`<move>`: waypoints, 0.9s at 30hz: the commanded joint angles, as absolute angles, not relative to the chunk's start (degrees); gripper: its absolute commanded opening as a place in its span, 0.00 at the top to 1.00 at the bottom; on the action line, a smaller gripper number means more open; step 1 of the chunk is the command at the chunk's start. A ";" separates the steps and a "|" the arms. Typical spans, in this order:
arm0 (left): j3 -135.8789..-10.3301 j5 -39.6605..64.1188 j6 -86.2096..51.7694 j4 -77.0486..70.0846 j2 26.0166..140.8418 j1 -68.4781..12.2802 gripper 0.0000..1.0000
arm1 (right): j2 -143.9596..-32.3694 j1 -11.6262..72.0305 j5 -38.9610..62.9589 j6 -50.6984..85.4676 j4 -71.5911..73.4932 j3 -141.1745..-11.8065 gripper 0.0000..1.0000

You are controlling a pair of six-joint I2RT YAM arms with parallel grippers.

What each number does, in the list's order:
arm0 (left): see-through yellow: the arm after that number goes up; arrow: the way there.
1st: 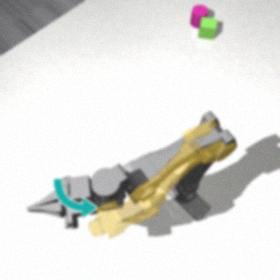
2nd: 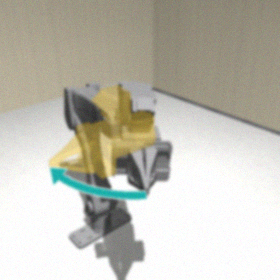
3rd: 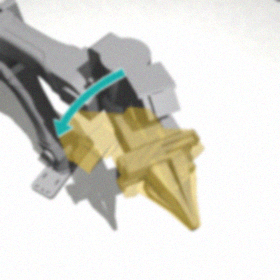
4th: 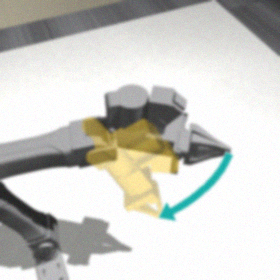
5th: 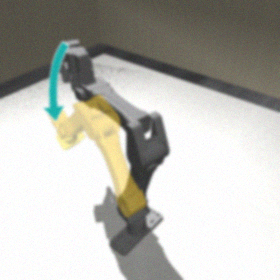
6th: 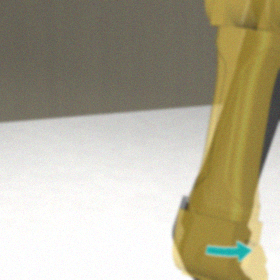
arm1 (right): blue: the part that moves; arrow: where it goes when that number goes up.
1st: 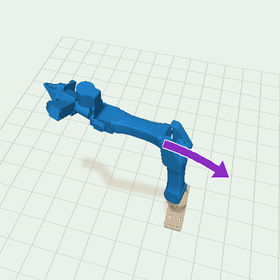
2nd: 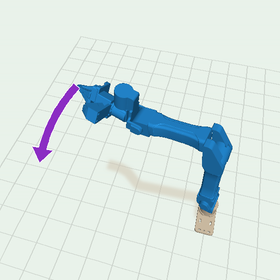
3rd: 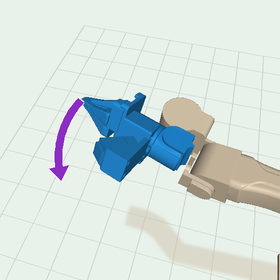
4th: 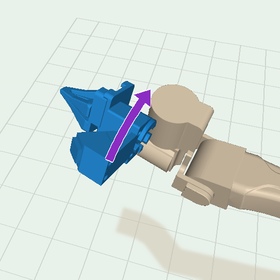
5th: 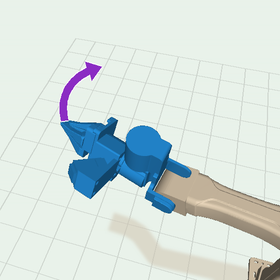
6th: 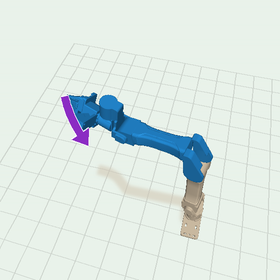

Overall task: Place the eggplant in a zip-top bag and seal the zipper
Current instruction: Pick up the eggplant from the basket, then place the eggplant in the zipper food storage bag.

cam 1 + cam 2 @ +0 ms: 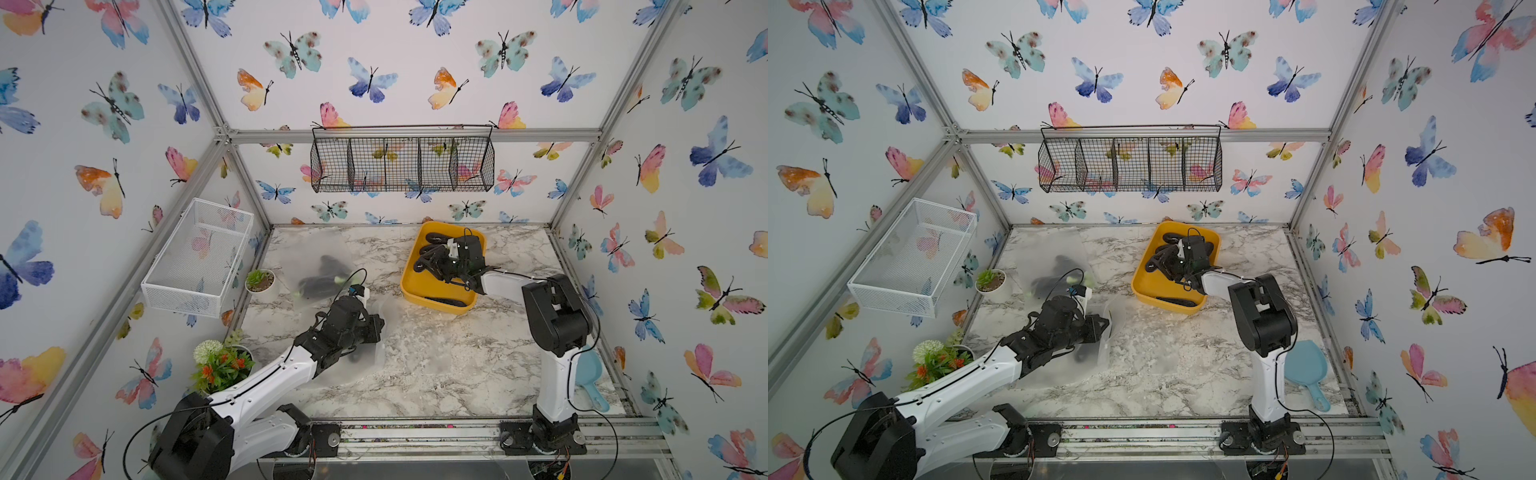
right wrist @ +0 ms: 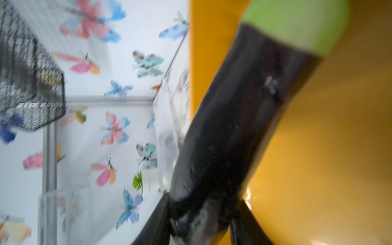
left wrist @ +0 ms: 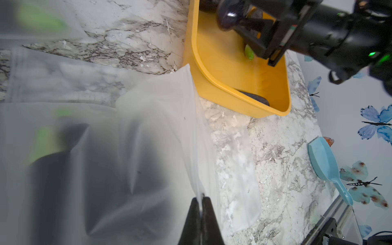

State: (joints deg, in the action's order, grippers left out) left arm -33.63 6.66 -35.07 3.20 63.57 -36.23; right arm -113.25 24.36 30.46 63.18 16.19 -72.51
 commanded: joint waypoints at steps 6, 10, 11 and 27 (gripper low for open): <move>-33.18 10.99 -28.17 -0.05 63.84 -35.67 1.00 | -99.09 25.79 50.59 24.18 -21.47 -65.82 0.71; -33.78 12.59 -26.46 0.00 64.57 -37.03 1.00 | -94.48 28.96 55.44 13.15 -31.78 -63.06 0.71; -33.75 12.33 -26.52 0.12 64.67 -37.17 1.00 | -94.00 29.48 56.72 11.82 -32.52 -62.54 0.71; -32.84 13.78 -20.79 1.54 60.58 -39.82 1.00 | -102.89 40.81 62.71 12.97 -28.74 -62.81 0.71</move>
